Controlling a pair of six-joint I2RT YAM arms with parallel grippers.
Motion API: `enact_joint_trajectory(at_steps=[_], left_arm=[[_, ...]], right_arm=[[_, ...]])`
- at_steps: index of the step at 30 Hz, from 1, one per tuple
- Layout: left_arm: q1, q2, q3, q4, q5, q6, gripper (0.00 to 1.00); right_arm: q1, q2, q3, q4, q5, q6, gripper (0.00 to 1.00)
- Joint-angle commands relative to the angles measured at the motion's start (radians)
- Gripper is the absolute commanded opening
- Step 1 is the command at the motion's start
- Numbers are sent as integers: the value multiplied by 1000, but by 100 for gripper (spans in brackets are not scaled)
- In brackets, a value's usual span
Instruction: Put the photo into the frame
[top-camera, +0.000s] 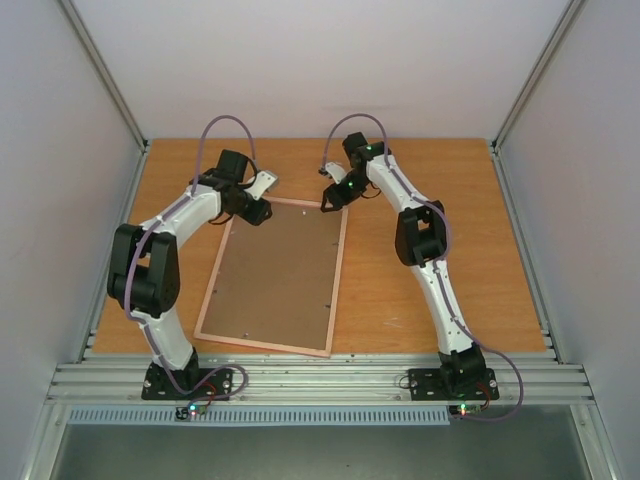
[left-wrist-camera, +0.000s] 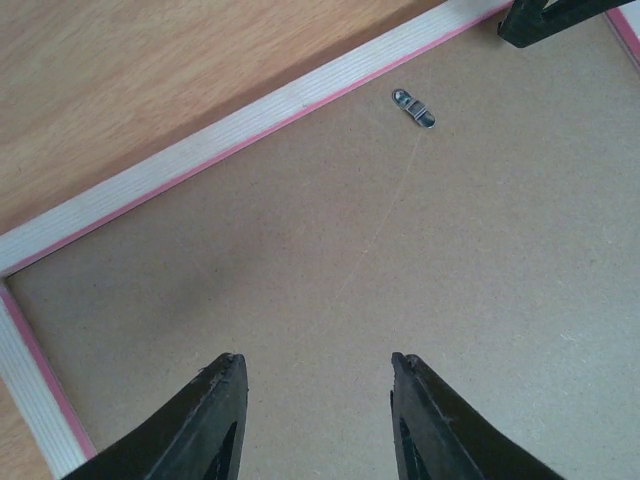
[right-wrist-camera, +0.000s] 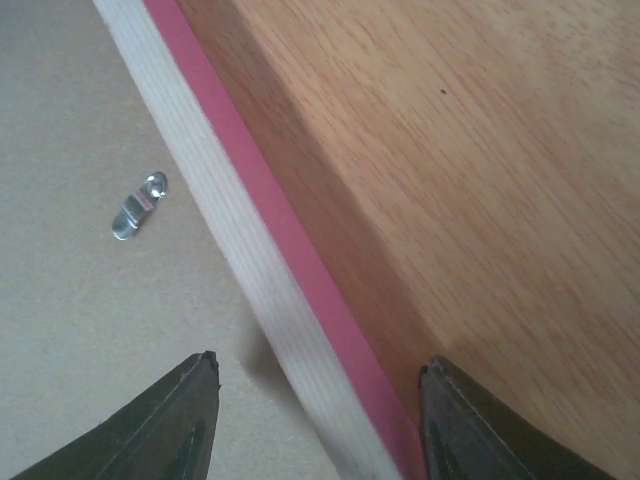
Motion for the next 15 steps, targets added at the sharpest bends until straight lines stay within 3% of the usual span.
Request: enact_joint_trajectory(at_steps=[1,6,15], left_arm=[[5,-35,-8,11,5,-6,41],[4,-24,13,3,9,-5,41],[11,-26,45,-8,-34,-22,43]], right_arm=[[12,31,45,-21,81,-14,55],[54,41,53,-40,187,-105,49],[17,35,49,-71,316,-113,17]])
